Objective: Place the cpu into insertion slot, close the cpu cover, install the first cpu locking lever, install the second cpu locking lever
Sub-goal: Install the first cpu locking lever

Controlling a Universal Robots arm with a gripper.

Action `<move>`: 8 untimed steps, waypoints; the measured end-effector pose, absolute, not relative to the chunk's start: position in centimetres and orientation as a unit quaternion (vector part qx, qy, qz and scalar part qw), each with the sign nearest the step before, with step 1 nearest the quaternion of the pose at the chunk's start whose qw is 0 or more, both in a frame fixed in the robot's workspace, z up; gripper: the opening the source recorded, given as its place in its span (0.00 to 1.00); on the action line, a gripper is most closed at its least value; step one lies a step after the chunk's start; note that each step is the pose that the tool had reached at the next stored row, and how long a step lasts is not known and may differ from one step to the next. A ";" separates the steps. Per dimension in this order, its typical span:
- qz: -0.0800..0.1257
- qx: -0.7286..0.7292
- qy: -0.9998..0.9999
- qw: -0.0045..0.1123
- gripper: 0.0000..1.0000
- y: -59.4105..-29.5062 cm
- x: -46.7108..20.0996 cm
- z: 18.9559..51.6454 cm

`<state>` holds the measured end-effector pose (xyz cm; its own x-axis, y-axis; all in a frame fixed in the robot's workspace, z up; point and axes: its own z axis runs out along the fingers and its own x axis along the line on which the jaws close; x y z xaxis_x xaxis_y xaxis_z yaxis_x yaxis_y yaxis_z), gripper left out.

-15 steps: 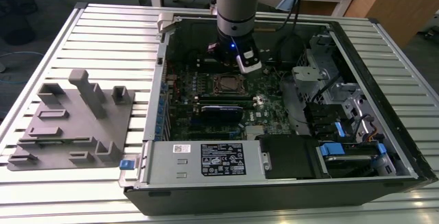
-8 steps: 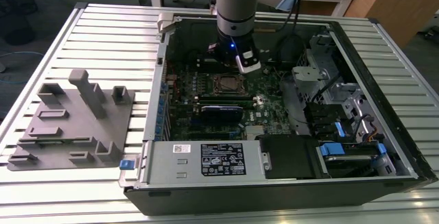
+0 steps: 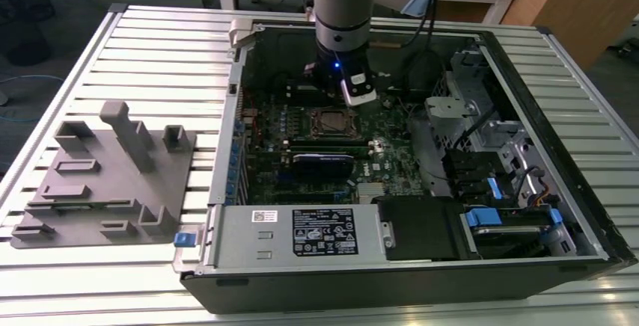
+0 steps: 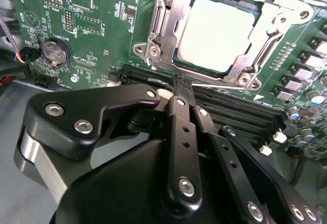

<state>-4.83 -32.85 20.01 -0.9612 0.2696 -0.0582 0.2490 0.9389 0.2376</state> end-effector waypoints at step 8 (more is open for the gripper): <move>0.114 0.133 0.983 0.045 0.10 -32.7 -4.8 20.0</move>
<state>-4.82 -32.67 20.02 -0.9606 0.2717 -0.0585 0.2510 0.9386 0.2368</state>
